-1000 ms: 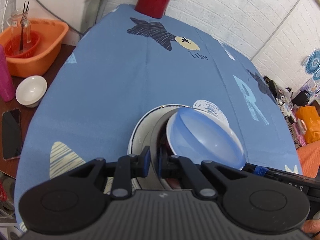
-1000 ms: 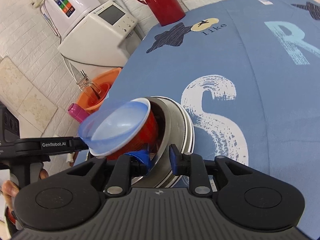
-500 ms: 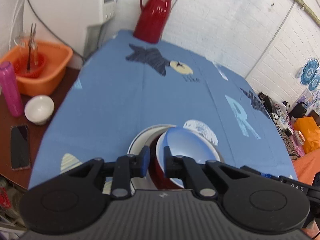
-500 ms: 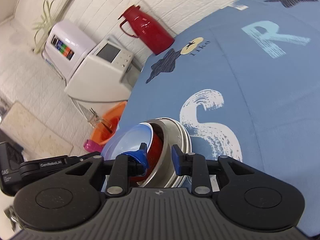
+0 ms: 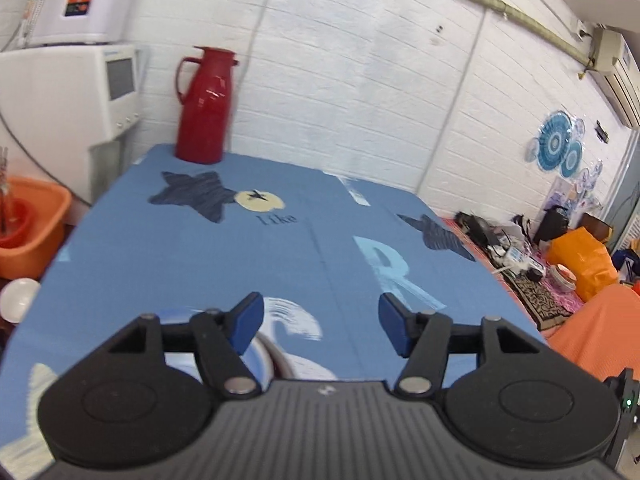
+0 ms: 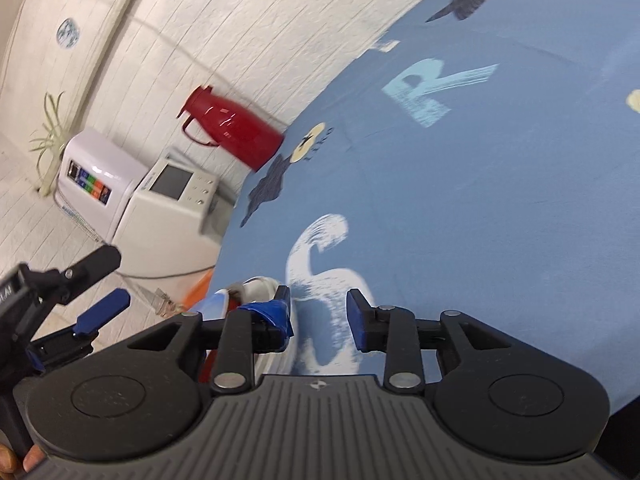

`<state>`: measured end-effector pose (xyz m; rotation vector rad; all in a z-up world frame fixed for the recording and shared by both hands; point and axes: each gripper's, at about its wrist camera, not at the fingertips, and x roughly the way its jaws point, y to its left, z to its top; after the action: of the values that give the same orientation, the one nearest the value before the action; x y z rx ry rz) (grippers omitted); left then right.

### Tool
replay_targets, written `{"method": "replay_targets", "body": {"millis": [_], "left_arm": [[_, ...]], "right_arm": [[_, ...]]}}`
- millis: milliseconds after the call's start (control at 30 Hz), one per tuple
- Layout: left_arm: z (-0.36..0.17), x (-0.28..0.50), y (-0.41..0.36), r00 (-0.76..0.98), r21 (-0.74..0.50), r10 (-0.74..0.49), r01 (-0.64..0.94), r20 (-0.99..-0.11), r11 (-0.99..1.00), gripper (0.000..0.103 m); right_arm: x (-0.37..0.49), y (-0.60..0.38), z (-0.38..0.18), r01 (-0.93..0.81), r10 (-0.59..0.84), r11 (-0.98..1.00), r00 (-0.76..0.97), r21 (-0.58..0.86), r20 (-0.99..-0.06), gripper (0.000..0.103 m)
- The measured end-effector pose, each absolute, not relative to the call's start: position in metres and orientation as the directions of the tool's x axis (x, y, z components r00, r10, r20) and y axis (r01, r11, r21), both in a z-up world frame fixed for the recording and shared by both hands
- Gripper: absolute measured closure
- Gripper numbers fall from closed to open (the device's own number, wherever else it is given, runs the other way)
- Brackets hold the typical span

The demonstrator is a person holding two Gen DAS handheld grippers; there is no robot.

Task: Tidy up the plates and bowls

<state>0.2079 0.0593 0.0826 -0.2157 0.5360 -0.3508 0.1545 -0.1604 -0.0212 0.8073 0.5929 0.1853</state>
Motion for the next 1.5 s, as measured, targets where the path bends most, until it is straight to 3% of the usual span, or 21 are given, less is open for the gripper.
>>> {"method": "replay_targets", "body": {"millis": [267, 467, 733, 867, 1067, 1500], "left_arm": [[0.042, 0.244, -0.026, 0.751, -0.177, -0.285, 0.224, -0.596, 0.958, 0.042], [0.028, 0.251, -0.046, 0.725, -0.129, -0.178, 0.123, -0.665, 0.984, 0.042], [0.036, 0.223, -0.029, 0.755, -0.075, -0.063, 0.018, -0.652, 0.997, 0.042], [0.043, 0.205, -0.017, 0.767, -0.095, -0.106, 0.060, -0.633, 0.994, 0.042], [0.049, 0.155, 0.007, 0.818, -0.117, -0.207, 0.171, -0.537, 0.978, 0.040], [0.043, 0.112, 0.011, 0.763, -0.128, -0.385, 0.376, -0.520, 0.918, 0.040]], "right_arm": [[0.162, -0.210, -0.024, 0.179, 0.162, 0.805, 0.850, 0.565, -0.501, 0.085], [0.189, -0.236, -0.028, 0.094, 0.275, 0.789, 0.830, 0.607, -0.485, 0.085], [0.205, -0.225, -0.016, 0.086, 0.302, 0.790, 0.807, 0.607, -0.507, 0.082], [0.191, -0.208, -0.003, 0.116, 0.245, 0.830, 0.803, 0.545, -0.544, 0.081], [0.153, -0.176, 0.013, 0.230, 0.033, 0.892, 0.826, 0.389, -0.563, 0.080], [0.069, -0.145, 0.029, 0.441, -0.278, 0.861, 0.826, 0.254, -0.491, 0.078]]}}
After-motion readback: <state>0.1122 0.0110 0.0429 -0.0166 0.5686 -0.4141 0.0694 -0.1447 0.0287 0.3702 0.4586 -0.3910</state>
